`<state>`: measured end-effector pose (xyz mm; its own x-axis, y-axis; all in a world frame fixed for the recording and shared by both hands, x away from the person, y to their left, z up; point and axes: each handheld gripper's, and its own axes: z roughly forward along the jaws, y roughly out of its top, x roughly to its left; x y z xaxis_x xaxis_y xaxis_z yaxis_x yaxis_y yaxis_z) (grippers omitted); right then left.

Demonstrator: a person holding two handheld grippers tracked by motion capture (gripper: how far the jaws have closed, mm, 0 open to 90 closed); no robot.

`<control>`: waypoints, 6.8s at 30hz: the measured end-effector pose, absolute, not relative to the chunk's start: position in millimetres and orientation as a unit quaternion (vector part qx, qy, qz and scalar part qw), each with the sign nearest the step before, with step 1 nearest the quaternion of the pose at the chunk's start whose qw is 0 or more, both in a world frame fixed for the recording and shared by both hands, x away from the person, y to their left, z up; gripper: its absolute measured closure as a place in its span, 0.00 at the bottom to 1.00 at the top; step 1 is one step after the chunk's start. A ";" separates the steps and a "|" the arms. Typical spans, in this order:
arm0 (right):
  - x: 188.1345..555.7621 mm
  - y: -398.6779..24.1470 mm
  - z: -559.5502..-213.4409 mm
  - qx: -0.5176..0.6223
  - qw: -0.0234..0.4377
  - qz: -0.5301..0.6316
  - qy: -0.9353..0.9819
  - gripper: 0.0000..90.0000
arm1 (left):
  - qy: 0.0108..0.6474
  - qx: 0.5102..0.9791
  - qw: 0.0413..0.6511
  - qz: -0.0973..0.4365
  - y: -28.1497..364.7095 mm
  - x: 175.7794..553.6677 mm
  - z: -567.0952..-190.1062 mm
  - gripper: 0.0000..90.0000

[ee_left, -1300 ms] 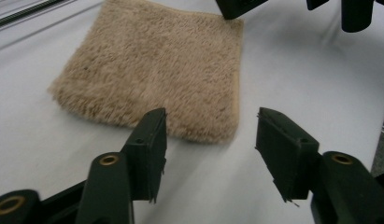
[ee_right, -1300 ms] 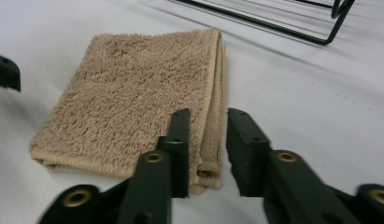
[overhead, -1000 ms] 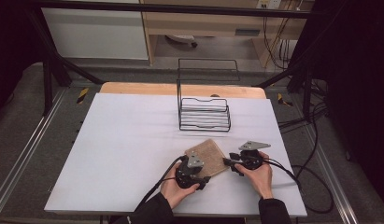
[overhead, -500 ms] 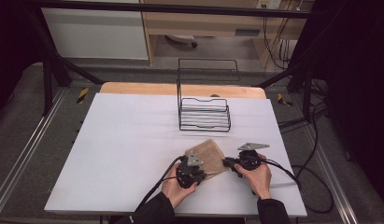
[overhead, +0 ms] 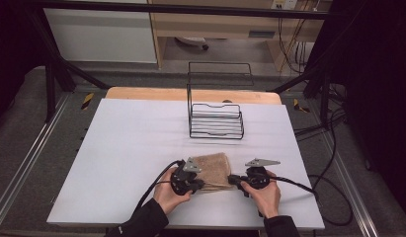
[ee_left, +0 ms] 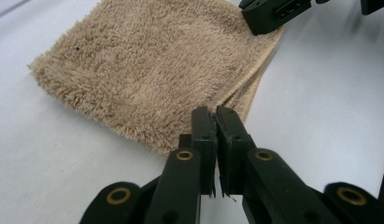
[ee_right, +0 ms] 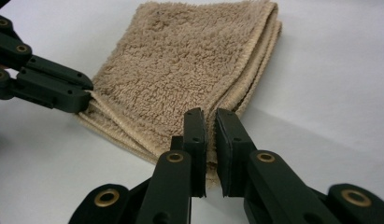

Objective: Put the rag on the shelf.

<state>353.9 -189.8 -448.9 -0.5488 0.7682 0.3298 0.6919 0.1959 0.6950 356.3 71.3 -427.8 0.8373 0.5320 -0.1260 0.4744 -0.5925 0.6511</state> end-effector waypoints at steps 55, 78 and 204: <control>404.1 -188.1 -436.5 0.429 0.153 0.444 0.771 0.08 | 0.414 0.834 0.359 0.070 83.3 428.5 -445.9 0.89; 436.5 -170.8 -455.2 0.469 0.090 0.414 0.775 0.60 | 0.407 0.836 0.362 0.073 83.8 428.7 -447.1 0.89; 385.9 -180.7 -283.3 0.393 0.202 0.599 0.668 0.93 | 0.311 0.724 0.586 0.189 106.3 403.1 -279.3 0.95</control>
